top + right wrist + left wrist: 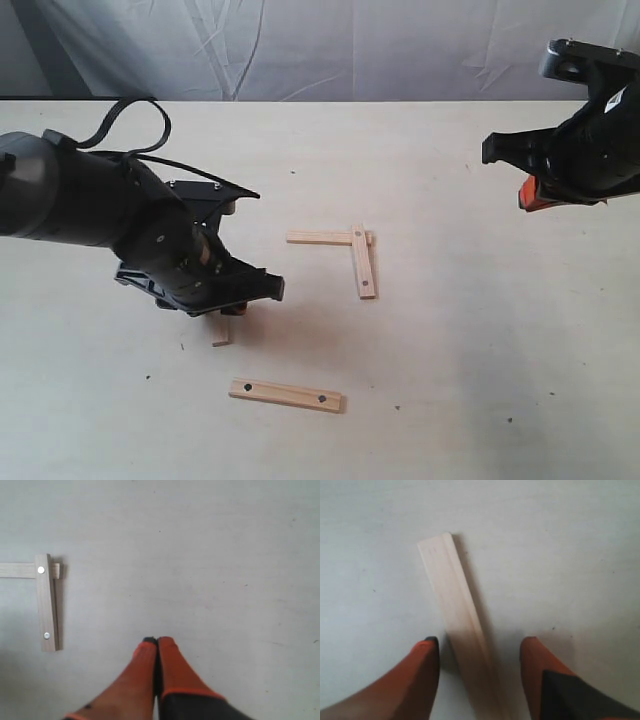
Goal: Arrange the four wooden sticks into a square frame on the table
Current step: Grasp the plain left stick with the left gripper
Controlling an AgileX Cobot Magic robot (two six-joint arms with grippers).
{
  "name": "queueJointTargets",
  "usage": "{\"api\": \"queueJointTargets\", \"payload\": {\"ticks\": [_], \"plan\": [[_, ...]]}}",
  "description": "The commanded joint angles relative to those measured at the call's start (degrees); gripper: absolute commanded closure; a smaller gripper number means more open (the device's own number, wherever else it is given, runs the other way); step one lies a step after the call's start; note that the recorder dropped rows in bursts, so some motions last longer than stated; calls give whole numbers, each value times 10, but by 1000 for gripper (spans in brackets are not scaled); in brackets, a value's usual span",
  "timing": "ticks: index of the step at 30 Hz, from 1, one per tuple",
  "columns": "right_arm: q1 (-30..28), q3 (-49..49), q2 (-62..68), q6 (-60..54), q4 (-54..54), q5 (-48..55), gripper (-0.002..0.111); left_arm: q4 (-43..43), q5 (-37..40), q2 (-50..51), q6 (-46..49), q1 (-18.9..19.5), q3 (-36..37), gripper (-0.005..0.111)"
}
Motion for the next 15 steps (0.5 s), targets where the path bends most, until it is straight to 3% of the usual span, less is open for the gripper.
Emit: {"api": "queueJointTargets", "payload": {"ticks": [1, 13, 15], "plan": [[-1, 2, -5, -2, -1, -7, 108, 38, 6, -1, -34, 3, -2, 58], [-1, 2, -5, -2, -1, -7, 108, 39, 18, 27, -38, 3, -2, 58], [-1, 2, -5, -2, 0, -11, 108, 39, 18, 27, -38, 3, -2, 74]]}}
